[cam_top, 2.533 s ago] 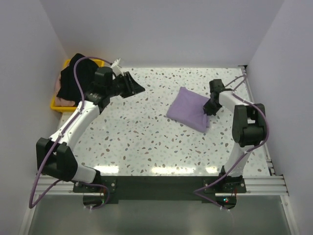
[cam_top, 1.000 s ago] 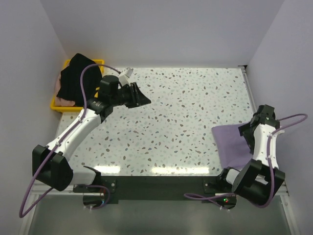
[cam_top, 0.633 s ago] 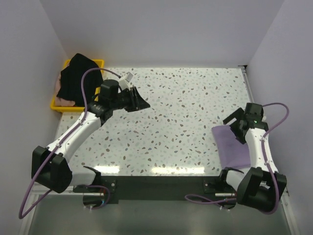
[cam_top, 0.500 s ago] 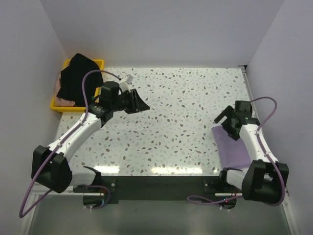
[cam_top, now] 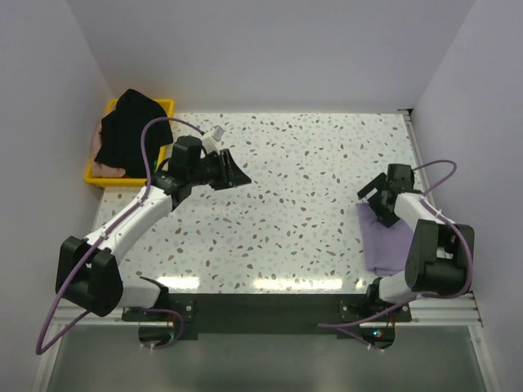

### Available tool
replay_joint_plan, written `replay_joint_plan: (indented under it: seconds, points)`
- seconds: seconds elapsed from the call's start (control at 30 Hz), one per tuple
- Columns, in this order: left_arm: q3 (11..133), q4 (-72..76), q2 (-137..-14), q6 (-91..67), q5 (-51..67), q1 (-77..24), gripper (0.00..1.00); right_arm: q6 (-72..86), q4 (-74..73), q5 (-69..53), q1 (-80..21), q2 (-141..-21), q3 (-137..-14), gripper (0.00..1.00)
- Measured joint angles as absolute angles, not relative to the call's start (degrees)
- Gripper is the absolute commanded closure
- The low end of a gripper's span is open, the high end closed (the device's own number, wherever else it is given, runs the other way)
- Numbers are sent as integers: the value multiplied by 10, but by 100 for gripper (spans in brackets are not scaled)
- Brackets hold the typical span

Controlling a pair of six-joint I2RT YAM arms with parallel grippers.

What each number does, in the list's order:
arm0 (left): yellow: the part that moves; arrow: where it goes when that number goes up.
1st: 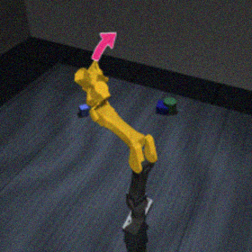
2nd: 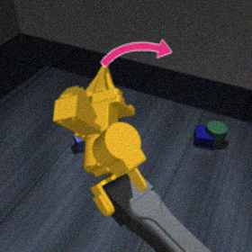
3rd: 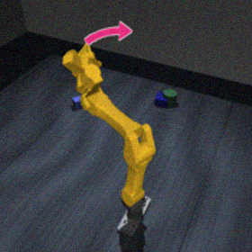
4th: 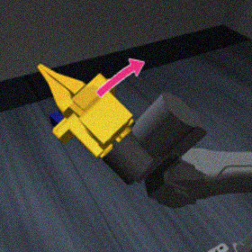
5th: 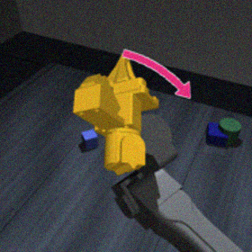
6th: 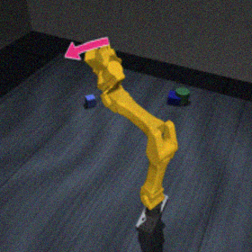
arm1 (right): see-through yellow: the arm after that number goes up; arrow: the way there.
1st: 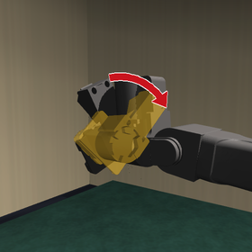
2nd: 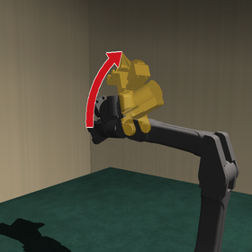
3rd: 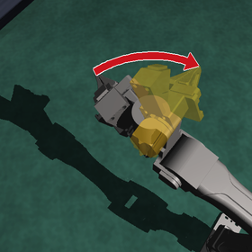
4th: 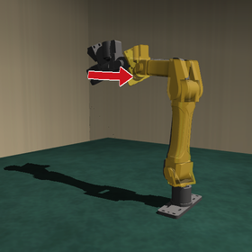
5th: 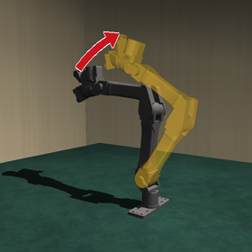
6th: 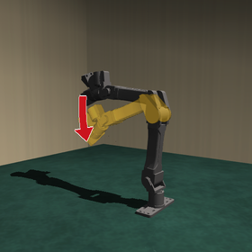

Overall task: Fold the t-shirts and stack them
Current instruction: Neatly place the folded tshirt to the corner

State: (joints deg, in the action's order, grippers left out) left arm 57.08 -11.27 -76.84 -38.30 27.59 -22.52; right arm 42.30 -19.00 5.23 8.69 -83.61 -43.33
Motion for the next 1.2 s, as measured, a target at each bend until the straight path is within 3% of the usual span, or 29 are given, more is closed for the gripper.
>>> replay_joint_plan:
  seconds: [0.53,0.97,1.2]
  points:
    - [571,-114,-779,-383,274,-222,61,394,-148,23,125,-862,-453,1]
    - [563,-116,-768,-384,267,-222,61,347,-108,8,123,-821,-400,1]
    - [564,-119,-762,-383,262,-222,60,333,-166,6,121,-810,-420,1]
